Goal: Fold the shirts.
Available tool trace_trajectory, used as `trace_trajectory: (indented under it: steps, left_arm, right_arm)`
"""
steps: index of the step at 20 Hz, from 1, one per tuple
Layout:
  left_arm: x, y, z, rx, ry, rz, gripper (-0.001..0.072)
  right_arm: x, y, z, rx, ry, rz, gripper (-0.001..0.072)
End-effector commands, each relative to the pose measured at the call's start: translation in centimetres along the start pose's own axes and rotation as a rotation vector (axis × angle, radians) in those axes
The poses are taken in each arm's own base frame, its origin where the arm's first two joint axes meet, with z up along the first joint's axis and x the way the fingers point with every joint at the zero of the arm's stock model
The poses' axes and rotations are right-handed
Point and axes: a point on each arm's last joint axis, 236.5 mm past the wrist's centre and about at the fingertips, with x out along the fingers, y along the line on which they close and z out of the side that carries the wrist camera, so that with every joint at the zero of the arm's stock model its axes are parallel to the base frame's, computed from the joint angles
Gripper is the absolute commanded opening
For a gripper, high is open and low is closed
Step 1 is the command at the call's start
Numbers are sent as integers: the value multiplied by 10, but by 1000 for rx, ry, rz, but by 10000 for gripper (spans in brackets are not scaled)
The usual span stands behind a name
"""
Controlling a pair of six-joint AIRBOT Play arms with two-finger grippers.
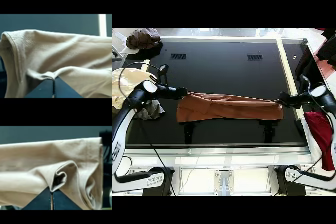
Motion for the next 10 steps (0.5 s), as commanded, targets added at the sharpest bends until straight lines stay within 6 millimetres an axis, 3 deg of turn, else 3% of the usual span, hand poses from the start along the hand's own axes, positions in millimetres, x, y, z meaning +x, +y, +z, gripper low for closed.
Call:
trace_trajectory:
  steps: [1,4,10]
  left_arm:
    - [29,15,-4,-1,26,19,16]
    - [33,20,3,-4,-7,33,17]
    - [33,21,13,-11,-49,41,17]
  right_arm:
    - [41,-10,-12,41,94,-19,12]
    - [48,-23,-18,52,121,-61,12]
    - [46,-23,-19,47,126,-66,15]
